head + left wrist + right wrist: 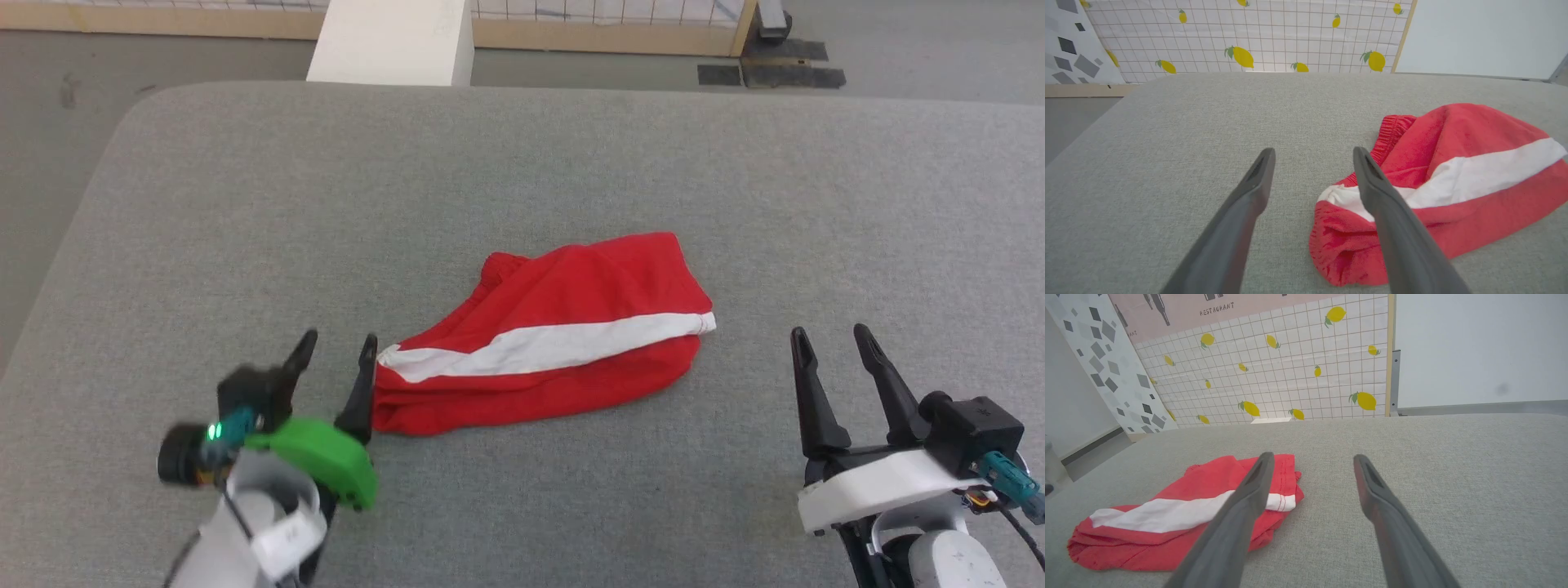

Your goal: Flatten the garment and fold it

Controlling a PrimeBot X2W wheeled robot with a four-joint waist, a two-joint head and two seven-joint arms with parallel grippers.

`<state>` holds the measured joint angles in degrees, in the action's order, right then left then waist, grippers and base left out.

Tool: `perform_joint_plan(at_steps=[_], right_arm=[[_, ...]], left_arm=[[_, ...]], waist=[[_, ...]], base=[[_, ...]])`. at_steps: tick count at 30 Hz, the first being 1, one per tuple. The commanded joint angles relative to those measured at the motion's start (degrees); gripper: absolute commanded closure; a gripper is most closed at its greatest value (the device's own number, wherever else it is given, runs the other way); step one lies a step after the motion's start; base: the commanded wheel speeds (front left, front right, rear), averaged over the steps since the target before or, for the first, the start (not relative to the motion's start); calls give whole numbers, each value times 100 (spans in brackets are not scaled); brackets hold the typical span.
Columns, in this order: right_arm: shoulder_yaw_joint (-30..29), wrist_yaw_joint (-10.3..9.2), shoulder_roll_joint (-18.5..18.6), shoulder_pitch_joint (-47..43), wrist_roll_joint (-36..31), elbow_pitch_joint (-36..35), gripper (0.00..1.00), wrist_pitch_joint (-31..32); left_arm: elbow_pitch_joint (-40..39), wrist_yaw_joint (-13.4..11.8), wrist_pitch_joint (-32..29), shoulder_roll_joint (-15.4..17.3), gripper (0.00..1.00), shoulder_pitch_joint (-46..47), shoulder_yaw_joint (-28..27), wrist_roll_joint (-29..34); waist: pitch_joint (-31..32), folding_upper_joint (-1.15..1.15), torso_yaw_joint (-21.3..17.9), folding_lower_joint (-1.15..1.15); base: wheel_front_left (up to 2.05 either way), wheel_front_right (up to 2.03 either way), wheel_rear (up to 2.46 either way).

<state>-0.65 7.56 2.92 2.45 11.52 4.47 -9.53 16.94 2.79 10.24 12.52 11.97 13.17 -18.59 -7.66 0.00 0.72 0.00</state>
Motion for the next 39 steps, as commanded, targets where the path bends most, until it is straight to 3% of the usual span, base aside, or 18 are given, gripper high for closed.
perform_joint_plan(at_steps=[1, 8, 12, 24, 25, 26, 30, 36, 39], right_arm=[[1, -8, -4, 12, -16, -38, 0, 19], [19, -8, -4, 75, 25, -37, 0, 20], [26, -8, -4, 131, 57, -18, 0, -11], [52, -8, -4, 245, 112, 92, 0, -127], [55, -8, -4, 254, 114, 105, 0, -135], [56, -8, -4, 259, 118, 116, 0, -140], [54, -8, -4, 262, 134, 144, 0, -160], [182, -8, -4, 474, 7, 103, 0, -17], [382, -8, -4, 758, 13, 216, 0, 371]], left_arm=[[96, 43, -190, 106, 0, 311, 65, 121], [682, 250, -1656, 370, 0, 1151, 457, 207], [959, 248, -2433, 458, 0, 1350, 591, 235], [991, 356, -3964, 646, 0, 1363, 1080, 188], [983, 365, -4094, 669, 36, 1351, 1121, 174], [977, 370, -4196, 681, 100, 1337, 1143, 152], [785, 313, -4226, 698, 100, 1262, 1097, 41], [381, -228, -3455, 512, 100, 942, 622, -208], [171, -468, -3025, 355, 100, 696, 400, -358]], waist=[[-69, 0, -31, 0], [-263, 0, -174, 0], [-361, 0, -291, 0], [-568, 0, -509, 0], [-569, 0, -517, 0], [-566, 0, -522, 0], [-522, 0, -518, 0], [-418, 0, -469, 0], [-394, 0, -427, 0]], base=[[0, 0, 0], [0, 0, 0], [0, 0, 0], [0, 0, 0], [0, 0, 0], [0, 0, 0], [0, 0, 0], [0, 0, 0], [0, 0, 0]])
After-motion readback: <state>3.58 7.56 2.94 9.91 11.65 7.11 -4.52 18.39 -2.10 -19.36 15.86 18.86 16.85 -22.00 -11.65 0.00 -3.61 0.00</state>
